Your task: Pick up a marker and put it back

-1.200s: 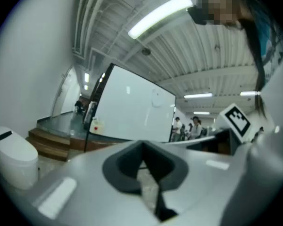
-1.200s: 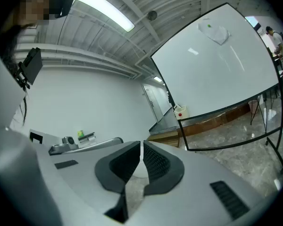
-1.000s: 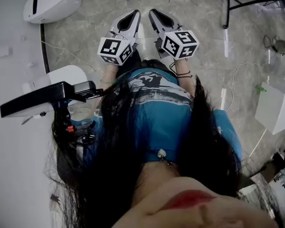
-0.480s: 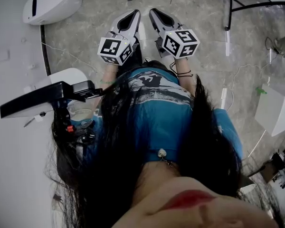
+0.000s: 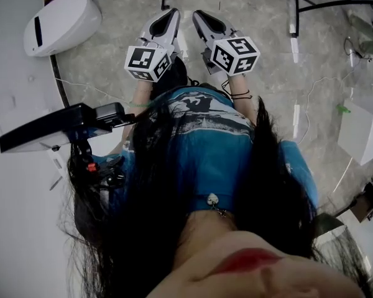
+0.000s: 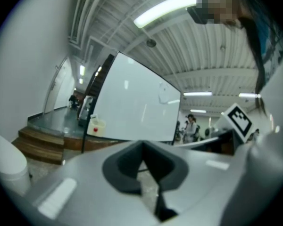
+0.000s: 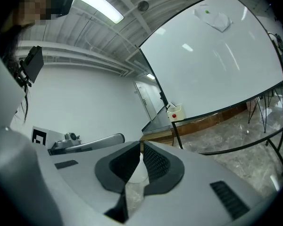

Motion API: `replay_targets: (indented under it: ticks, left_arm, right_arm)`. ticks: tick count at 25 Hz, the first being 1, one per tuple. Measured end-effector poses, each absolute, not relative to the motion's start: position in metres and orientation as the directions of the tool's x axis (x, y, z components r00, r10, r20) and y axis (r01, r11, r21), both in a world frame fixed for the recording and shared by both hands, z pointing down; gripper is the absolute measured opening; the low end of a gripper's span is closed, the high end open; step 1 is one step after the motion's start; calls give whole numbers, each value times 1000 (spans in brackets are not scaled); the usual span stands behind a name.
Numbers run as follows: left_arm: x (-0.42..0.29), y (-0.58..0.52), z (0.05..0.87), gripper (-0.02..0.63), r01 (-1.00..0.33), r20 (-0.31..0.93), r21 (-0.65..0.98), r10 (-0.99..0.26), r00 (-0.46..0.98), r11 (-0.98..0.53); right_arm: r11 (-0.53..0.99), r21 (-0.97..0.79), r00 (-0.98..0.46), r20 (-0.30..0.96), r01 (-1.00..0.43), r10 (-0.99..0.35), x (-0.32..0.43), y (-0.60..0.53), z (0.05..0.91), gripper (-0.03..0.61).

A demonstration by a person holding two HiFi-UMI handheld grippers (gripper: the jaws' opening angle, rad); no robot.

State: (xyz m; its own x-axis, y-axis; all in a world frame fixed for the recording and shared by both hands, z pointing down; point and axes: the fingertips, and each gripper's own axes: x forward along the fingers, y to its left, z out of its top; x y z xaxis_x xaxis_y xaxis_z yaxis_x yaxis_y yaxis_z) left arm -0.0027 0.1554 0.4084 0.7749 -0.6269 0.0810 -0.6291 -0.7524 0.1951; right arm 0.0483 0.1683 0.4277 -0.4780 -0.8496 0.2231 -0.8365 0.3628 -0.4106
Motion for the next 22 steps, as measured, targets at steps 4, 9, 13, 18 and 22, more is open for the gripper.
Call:
replay_targets:
  ticks: [4,9,13,18,22]
  left_arm:
    - [-38,83,411,2,-619,86,191,-615,784,-762]
    - [-104,-17,430,0,-620,90,197,-615,783,-760]
    - [-109,-38,420,1,-627,87,204,-624,776,-752]
    - [-91,-33,411,1,-606,87,209,-603,793,-767]
    - [-87,-30,413,0,-602,87,217,-599,796,-768]
  right_arm:
    - [352,-408,-469,234,-843,-852,14,94,434,26]
    - [355,-403,-474,248,-844,-845,-50,-3,455,26]
    - [360,-389,-473,250,-848,-845,-53,-19,441,26]
    - [334,-378,-446,261,-863,-856,-32,-16,431,26]
    - [323,-373,-431,258,-870,-865,-24,-19,429,26]
